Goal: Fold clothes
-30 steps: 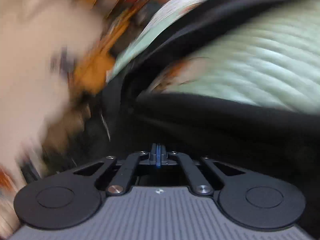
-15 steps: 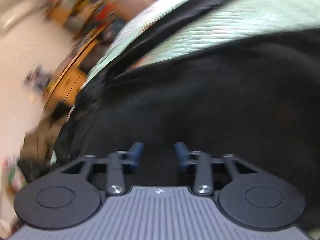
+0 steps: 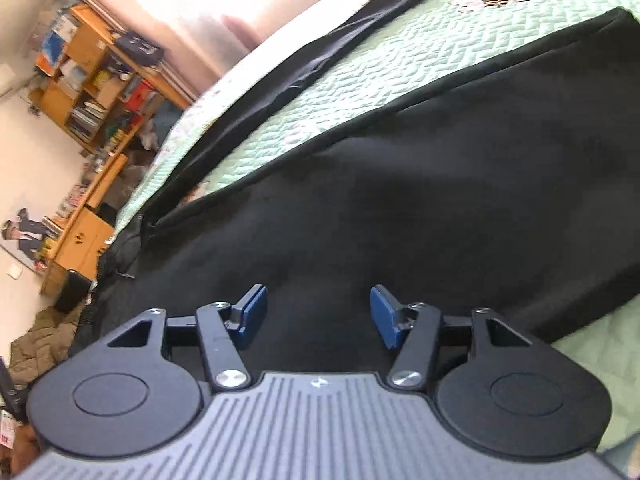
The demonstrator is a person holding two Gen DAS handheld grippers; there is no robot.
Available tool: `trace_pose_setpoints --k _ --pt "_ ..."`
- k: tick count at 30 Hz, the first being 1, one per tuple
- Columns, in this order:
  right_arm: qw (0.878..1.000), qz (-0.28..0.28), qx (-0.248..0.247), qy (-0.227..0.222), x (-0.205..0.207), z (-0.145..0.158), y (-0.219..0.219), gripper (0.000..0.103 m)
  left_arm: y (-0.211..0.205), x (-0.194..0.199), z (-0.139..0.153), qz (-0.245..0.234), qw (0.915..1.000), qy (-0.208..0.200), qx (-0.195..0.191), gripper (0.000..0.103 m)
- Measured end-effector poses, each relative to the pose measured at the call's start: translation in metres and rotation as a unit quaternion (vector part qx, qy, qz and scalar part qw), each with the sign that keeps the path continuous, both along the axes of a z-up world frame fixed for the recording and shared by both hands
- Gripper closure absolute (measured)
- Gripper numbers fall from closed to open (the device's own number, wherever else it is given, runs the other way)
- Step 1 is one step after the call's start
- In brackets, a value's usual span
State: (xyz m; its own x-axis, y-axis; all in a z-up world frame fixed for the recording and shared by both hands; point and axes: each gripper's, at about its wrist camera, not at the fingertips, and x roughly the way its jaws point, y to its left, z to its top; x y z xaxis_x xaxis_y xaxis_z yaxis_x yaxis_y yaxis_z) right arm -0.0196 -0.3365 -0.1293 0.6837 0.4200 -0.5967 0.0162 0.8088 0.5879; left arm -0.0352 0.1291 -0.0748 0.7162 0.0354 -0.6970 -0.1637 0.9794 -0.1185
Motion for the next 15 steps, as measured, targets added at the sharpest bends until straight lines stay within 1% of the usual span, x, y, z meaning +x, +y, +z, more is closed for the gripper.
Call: trace_pose_setpoints --k 2,4,5,6,7,8,9,12,15 --pt "0.999 0.023 -0.026 -0.011 -0.002 0.002 0.014 0.041 -0.023 0.002 0.005 -0.024 0.9997 -0.002 0.005 0.001" --pt "0.997 0.047 -0.052 -0.023 -0.005 0.004 0.029 0.039 -0.051 0.007 0.005 -0.048 0.9985 -0.004 0.027 0.001" --pt "0.996 0.058 -0.066 -0.028 -0.006 0.005 0.036 0.037 -0.064 0.01 0.0 -0.061 0.9974 0.002 0.039 0.001" --pt "0.994 0.07 -0.079 -0.034 -0.007 0.006 0.043 0.036 -0.076 0.017 -0.01 -0.074 0.9959 0.023 0.046 0.001" --pt "0.992 0.081 -0.092 -0.039 -0.008 0.007 0.05 0.033 -0.083 0.025 -0.023 -0.076 0.9945 0.052 0.049 0.001" --pt "0.989 0.093 -0.105 -0.045 -0.009 0.007 0.058 0.031 -0.089 0.027 -0.036 -0.068 0.9934 0.064 0.066 0.0" --pt "0.986 0.105 -0.118 -0.05 -0.01 0.008 0.065 0.031 -0.093 0.023 -0.039 -0.064 0.9936 0.049 0.079 0.0" --pt "0.976 0.137 -0.154 -0.066 -0.014 0.011 0.085 0.031 -0.096 0.018 -0.04 -0.049 0.9948 0.044 0.078 0.0" --pt "0.981 0.117 -0.147 -0.053 -0.013 0.014 0.073 0.031 -0.094 0.022 -0.038 -0.053 0.9944 0.056 0.072 0.0"
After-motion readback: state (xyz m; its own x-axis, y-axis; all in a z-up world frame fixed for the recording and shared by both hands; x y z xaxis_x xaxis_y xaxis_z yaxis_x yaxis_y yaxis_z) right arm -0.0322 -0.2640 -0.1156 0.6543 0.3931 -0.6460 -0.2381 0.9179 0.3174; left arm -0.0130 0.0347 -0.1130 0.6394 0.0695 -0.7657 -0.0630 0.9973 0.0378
